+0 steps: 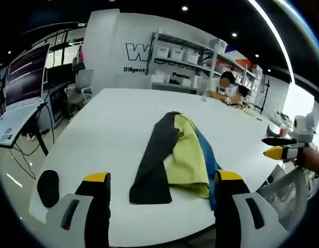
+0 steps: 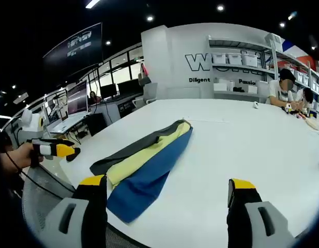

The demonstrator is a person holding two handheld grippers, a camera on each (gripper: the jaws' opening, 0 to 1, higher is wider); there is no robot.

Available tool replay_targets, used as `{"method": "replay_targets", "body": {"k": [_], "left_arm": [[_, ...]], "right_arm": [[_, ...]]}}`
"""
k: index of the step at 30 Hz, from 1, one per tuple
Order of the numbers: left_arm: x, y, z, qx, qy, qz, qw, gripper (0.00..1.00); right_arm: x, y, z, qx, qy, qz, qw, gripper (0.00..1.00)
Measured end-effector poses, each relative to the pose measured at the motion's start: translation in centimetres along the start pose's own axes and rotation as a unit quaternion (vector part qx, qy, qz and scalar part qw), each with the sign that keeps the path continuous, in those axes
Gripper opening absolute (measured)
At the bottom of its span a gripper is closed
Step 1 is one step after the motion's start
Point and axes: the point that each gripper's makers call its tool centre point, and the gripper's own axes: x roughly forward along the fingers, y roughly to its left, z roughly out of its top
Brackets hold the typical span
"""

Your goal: Fold the garment on the visible template until the final outline fits inside the template.

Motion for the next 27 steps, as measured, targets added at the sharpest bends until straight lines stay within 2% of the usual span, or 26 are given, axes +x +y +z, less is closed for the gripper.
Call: {"method": "replay_targets", "body": {"k": [27], "left_arm": [[0.07,-0.36,-0.01,0.001,0.002,-0.008,1.0000,0.77]], "right_arm": [[0.17,0.36,-0.41,-0.003,0.013,0.010,0.9999,0.97]]}}
